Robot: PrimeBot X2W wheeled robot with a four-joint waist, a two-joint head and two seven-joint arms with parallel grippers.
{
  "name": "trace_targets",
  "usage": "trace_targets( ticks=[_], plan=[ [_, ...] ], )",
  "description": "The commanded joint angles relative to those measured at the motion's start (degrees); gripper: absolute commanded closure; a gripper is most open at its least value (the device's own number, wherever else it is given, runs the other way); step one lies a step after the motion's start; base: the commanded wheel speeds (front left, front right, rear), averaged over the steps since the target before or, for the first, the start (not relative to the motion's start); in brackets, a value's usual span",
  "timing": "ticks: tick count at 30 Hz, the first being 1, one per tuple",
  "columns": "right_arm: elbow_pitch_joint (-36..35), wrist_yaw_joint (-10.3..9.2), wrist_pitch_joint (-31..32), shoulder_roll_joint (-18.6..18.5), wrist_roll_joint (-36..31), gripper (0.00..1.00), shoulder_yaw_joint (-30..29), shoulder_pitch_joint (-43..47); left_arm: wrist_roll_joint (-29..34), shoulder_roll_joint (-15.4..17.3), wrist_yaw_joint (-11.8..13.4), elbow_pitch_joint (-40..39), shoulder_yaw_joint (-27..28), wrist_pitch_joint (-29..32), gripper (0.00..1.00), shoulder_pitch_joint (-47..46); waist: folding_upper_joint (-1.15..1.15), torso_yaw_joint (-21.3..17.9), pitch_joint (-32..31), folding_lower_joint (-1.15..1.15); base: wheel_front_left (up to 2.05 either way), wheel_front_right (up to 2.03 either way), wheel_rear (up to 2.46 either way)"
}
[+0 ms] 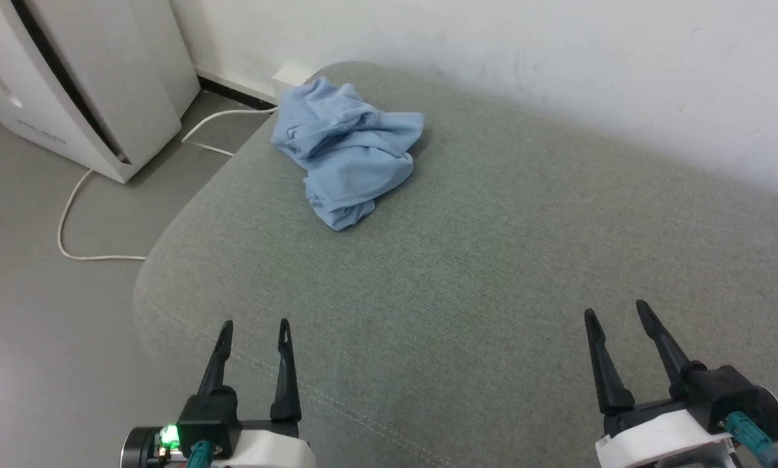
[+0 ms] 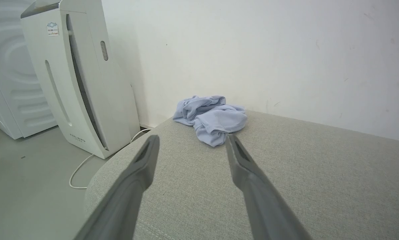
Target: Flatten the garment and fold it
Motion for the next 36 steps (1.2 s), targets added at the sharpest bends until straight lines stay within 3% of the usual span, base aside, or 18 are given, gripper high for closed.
trace_targets(
  ticks=[1, 9, 13, 20, 26, 31, 36],
  plan=[
    [-0.1, -0.12, -0.3, 0.2, -0.2, 0.00, -0.1, 0.4, -0.4, 0.0, 0.5, -0.3, -0.1, -0.3, 0.00, 0.9, 0.00, -0.3, 0.4, 0.00, 0.00, 0.00, 0.00],
    [-0.9, -0.12, -0.3, 0.2, -2.4, 0.00, -0.2, -0.5, -0.8, 0.0, -0.3, -0.5, 0.1, -0.3, 0.00, -1.6, 0.00, -2.0, 3.7, 0.00, 0.00, 0.00, 0.00],
    [-2.5, -0.12, -0.3, 0.2, -4.5, 0.00, -0.7, -1.3, -1.2, 0.2, -2.8, 0.0, 0.6, -0.3, 0.00, -6.3, 0.00, -3.6, 7.6, 0.00, 0.00, 0.00, 0.00],
    [-6.9, -0.12, -0.2, -1.3, -6.9, 0.00, 0.3, -3.3, -3.1, 3.7, -7.6, 8.2, 1.8, 2.6, 0.00, -18.7, 0.00, -7.8, 15.7, 0.00, 0.00, 0.00, 0.00],
    [-12.7, -0.12, 1.6, -3.2, -6.9, 0.00, 1.0, -6.4, -4.4, 9.8, -11.6, 14.4, 4.0, 11.2, 0.00, -33.0, 0.00, -13.4, 24.4, 0.00, 0.00, 0.00, 0.00],
    [-17.1, -0.12, 2.3, -3.7, -7.4, 0.00, 1.1, -8.5, -4.2, 17.4, -14.9, 21.5, 4.1, 19.9, 0.00, -44.1, 0.00, -17.7, 29.8, 0.00, 0.00, 0.00, 0.00],
    [-20.1, -0.12, 2.5, -3.5, -7.5, 0.00, 1.1, -10.0, -7.1, 23.8, -16.6, 29.8, 2.9, 28.2, 0.00, -54.1, 0.00, -20.8, 33.6, 0.00, 0.00, 0.00, 0.00]
  ],
)
